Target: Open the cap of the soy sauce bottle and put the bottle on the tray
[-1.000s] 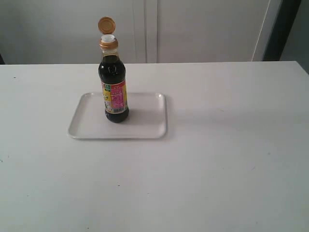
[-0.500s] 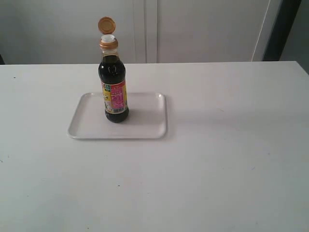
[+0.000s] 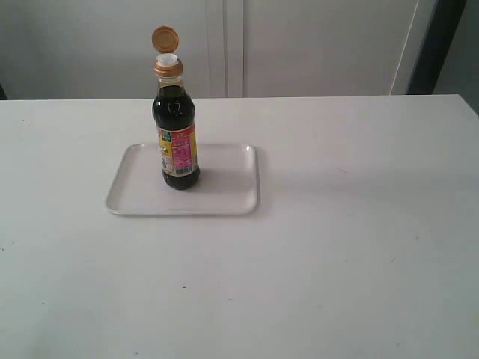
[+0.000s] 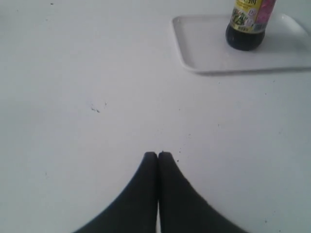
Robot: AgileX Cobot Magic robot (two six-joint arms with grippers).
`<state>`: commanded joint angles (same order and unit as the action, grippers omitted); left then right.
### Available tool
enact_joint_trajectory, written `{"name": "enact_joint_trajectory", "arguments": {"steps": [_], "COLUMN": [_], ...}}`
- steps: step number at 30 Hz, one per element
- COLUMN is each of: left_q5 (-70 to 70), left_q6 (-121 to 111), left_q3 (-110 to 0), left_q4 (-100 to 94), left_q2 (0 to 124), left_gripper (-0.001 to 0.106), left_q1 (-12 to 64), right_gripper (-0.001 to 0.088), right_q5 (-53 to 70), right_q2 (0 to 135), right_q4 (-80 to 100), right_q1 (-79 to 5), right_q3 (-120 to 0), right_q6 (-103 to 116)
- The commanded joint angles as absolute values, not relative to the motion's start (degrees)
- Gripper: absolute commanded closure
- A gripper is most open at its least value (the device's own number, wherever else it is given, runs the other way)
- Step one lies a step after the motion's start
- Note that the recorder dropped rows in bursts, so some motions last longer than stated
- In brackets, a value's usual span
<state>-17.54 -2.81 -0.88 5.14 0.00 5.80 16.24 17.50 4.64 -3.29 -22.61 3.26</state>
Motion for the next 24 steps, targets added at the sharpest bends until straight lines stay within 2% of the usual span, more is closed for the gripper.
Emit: {"name": "enact_joint_trajectory", "arguments": {"steps": [24], "left_q5": [-13.2], "left_q6": [-2.6], "left_q3": [0.0], "left_q4": [4.9], "left_q2": [0.0], "left_gripper": [0.105], "left_q1": [5.8], "right_gripper": [0.0868], "right_q5": [16.2], "right_q2": [17.5], "right_q4": [4.6], "right_q1": [-3.3], "right_q3": [-22.6], "right_q6": [3.3]}}
